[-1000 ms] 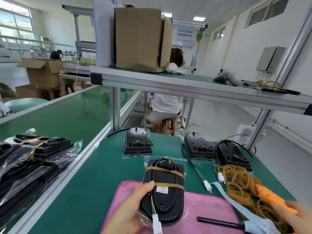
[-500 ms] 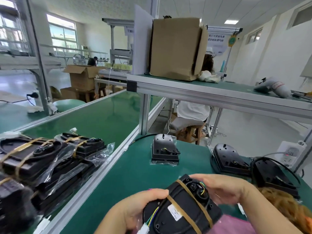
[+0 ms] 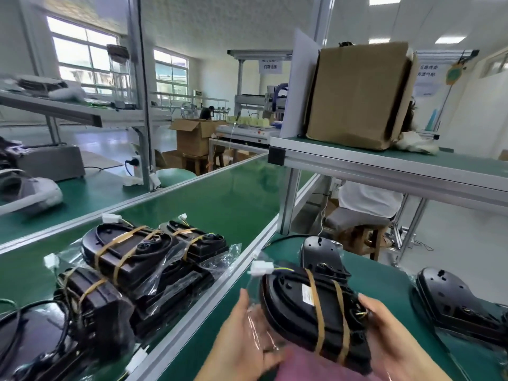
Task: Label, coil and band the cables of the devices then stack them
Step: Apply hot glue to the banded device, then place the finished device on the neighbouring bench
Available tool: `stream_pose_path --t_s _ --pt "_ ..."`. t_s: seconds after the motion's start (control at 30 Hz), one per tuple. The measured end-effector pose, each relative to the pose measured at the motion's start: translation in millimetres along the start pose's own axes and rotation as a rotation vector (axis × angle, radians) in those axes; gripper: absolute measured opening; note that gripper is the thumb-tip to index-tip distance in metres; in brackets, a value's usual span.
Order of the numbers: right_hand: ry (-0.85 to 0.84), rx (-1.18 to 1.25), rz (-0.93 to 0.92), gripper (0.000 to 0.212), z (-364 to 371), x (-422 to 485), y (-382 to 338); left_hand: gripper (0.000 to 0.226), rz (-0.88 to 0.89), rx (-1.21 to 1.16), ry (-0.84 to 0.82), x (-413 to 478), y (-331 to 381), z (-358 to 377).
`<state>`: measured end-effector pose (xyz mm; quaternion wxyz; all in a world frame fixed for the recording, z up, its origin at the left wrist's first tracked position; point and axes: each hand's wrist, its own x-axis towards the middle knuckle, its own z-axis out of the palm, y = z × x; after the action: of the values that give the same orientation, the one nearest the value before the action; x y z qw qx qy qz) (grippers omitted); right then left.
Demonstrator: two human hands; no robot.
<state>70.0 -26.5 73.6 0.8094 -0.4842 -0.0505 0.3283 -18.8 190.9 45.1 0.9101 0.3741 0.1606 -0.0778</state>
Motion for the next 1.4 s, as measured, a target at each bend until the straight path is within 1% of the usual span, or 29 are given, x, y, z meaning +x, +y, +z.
stream_pose_path --t_s 0.03,0.07,0.1,0.13,0.17,0.2,0.23,0.27,0.33,0.37,0.43,0.53,0.63,0.7,0.73,0.83,0.9,1.0,1.03,1.1,1.13,1.17,1.2,1.27,1.33,1.4 --pt "-0.007 0.064 0.002 0.052 10 6 0 0.081 0.013 -0.016 0.049 -2 -7 2" --pt "-0.016 0.098 0.016 0.065 21 12 1 0.086 0.015 -0.042 0.092 -5 -13 7" --pt "-0.01 0.113 0.021 0.069 34 19 3 0.088 0.016 -0.074 0.119 -7 -19 13" --pt "0.023 0.106 0.024 0.065 47 27 5 0.084 0.017 -0.096 0.131 -10 -21 22" --pt "0.058 0.116 0.021 0.06 61 33 7 0.07 0.05 -0.098 0.137 -14 -22 31" --pt "0.08 0.131 0.015 0.056 76 41 9 0.05 0.13 -0.09 0.158 -15 -21 36" --pt "0.081 0.141 0.008 0.053 91 49 12 0.031 0.232 -0.07 0.221 -14 -18 40" --pt "0.08 0.148 0.011 0.048 105 58 14 0.023 0.334 -0.042 0.295 -11 -11 42" --pt "0.057 0.158 0.021 0.038 134 72 15 0.022 0.51 -0.035 0.4 -8 7 41" --pt "0.046 0.168 0.033 0.036 147 79 15 0.023 0.579 -0.042 0.436 -9 18 40" --pt "0.035 0.168 0.046 0.038 172 97 13 0.026 0.695 -0.075 0.453 -11 40 38" --pt "-0.053 0.15 0.073 0.042 211 117 10 0.028 0.856 -0.107 0.457 -14 71 33" --pt "-0.1 0.073 0.121 0.04 248 132 11 0.031 0.975 -0.23 0.529 -18 100 26" --pt "-0.096 0.037 0.146 0.04 271 142 16 0.036 1.008 -0.326 0.593 -23 115 23" --pt "-0.085 0.028 0.15 0.046 282 146 19 0.04 1.016 -0.371 0.622 -26 120 21" --pt "-0.036 -0.011 0.135 0.075 307 157 29 0.054 1.05 -0.448 0.712 -39 127 15" --pt "-0.027 -0.075 0.111 0.083 318 161 37 0.054 1.066 -0.457 0.697 -43 127 9" --pt "0.018 -0.17 0.066 0.089 324 170 42 0.049 1.054 -0.43 0.693 -48 128 -3" --pt "0.012 -0.204 0.069 0.089 325 171 40 0.049 1.054 -0.443 0.646 -53 129 -5" --pt "-0.015 -0.317 0.086 0.089 323 170 34 0.051 1.04 -0.361 0.594 -61 133 -9" --pt "-0.025 -0.385 0.094 0.091 321 169 31 0.048 0.998 -0.406 0.606 -61 136 -14" --pt "-0.032 -0.452 0.099 0.091 318 168 28 0.044 0.941 -0.481 0.582 -64 138 -15" --pt "-0.042 -0.515 0.099 0.088 315 167 25 0.043 0.903 -0.531 0.554 -65 140 -18" --pt "-0.079 -0.605 0.104 0.069 310 166 22 0.043 0.887 -0.585 0.481 -72 144 -16" --pt "-0.103 -0.611 0.11 0.05 305 168 21 0.044 0.894 -0.568 0.482 -75 145 -20" --pt "-0.105 -0.582 0.114 0.038 302 172 21 0.045 0.914 -0.543 0.497 -77 146 -21"
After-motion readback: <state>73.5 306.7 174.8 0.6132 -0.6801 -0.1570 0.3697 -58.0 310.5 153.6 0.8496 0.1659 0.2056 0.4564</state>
